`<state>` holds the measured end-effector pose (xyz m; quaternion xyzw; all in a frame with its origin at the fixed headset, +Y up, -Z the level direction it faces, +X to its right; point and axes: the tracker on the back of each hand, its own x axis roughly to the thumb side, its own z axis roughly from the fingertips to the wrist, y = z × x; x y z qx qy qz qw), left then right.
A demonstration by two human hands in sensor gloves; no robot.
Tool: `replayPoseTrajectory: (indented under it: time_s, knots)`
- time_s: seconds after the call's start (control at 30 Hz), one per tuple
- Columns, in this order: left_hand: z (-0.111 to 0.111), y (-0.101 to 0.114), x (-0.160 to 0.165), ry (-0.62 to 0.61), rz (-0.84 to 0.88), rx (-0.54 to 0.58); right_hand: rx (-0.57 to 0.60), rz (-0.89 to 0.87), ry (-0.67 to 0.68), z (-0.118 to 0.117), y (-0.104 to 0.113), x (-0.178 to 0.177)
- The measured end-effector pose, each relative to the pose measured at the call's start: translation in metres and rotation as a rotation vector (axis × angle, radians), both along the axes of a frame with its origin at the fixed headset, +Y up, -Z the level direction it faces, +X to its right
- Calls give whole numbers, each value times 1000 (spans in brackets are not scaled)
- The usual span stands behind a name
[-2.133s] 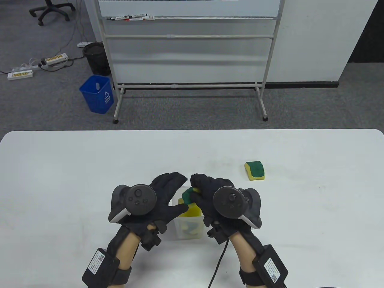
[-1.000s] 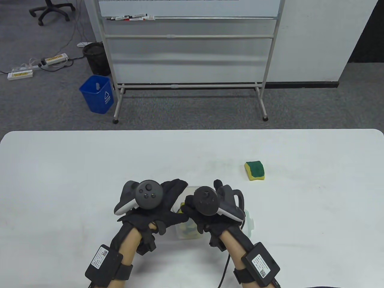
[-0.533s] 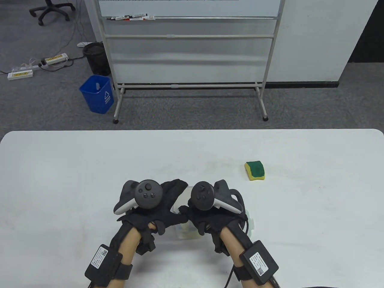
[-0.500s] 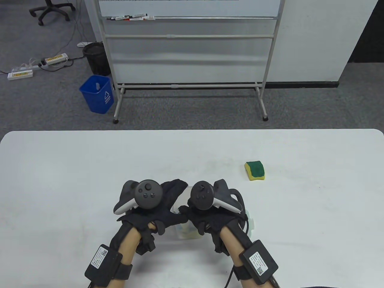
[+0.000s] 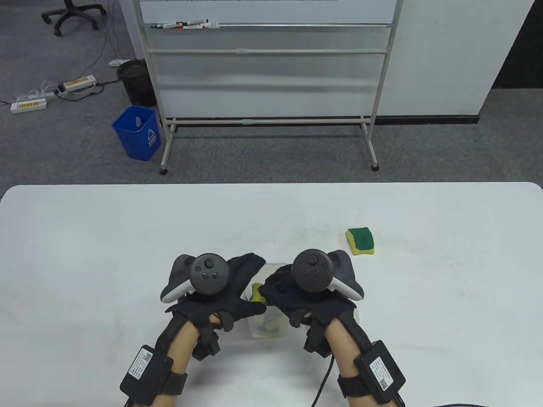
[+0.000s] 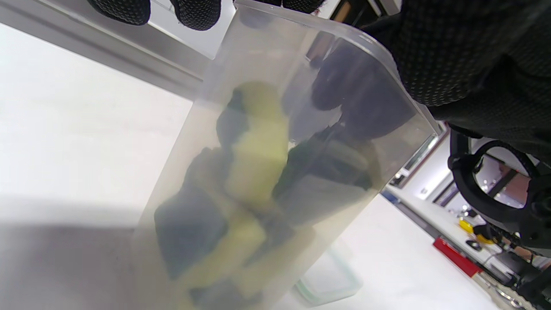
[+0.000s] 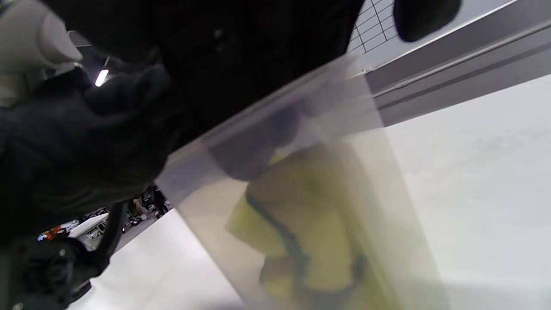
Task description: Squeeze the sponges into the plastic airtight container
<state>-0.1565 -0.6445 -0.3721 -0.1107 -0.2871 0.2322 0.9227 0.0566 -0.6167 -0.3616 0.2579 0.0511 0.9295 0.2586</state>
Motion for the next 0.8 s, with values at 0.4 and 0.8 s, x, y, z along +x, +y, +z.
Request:
replayPoseTrajectory:
  time_s: [0.4,0.8]
  knots:
    - [0,0,0,-5,-2,0,165,-296,-101,1,24,45]
    - [-11,3,-45,209,161,38,54,-57,-709,-55,-33,146]
